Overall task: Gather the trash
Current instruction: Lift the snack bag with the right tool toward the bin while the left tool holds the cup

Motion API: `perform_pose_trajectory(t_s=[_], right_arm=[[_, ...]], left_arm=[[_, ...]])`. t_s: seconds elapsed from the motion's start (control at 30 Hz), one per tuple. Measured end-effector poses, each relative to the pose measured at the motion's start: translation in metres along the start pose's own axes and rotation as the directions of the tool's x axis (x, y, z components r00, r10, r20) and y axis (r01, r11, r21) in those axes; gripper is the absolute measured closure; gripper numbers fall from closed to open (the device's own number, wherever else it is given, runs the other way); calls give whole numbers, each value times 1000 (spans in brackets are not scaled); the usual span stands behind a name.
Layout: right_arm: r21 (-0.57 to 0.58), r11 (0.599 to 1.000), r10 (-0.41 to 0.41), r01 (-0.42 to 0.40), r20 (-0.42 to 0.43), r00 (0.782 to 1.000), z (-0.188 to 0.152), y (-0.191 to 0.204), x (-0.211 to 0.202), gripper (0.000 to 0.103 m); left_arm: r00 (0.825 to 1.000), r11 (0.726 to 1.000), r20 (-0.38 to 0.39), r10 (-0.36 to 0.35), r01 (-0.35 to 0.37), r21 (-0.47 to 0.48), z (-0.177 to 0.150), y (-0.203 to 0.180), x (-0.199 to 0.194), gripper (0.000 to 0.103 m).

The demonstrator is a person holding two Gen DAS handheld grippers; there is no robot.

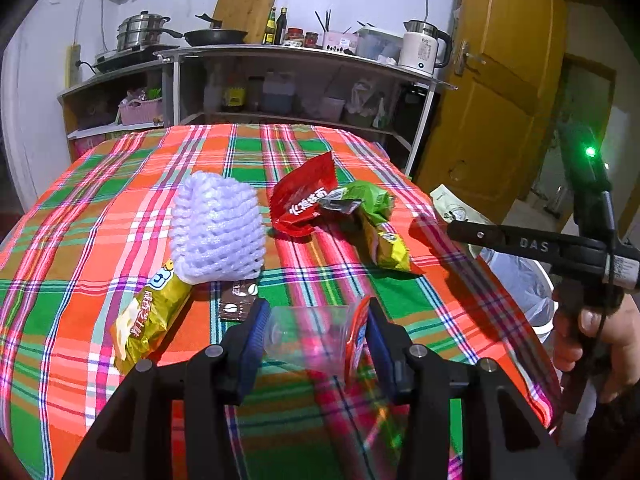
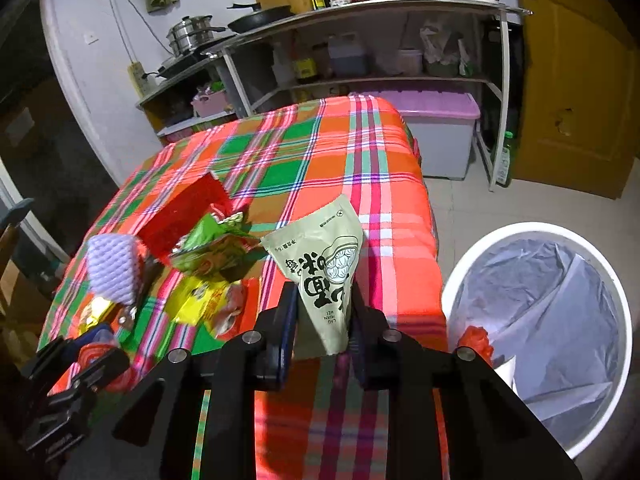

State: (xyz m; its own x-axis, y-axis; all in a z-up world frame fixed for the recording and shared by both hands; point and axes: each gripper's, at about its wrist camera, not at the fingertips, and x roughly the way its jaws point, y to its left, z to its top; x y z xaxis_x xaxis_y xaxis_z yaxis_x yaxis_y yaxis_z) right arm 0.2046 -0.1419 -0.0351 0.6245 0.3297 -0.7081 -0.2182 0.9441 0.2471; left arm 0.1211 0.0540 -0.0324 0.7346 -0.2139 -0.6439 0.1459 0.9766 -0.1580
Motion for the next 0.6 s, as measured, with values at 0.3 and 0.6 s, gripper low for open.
perform_pose_trajectory(t_s=[0.3,0.6], right_arm=[[-17,1000,20,-19,57,998,-14,-2,-47,78],[-4,1000,-2,3,111,994,-27,-18,-85,78]], left_arm=[[999,1000,34,-6,5,20,3,-22,-22,56],[997,997,62,-36,33,63,8,-55,-38,55]])
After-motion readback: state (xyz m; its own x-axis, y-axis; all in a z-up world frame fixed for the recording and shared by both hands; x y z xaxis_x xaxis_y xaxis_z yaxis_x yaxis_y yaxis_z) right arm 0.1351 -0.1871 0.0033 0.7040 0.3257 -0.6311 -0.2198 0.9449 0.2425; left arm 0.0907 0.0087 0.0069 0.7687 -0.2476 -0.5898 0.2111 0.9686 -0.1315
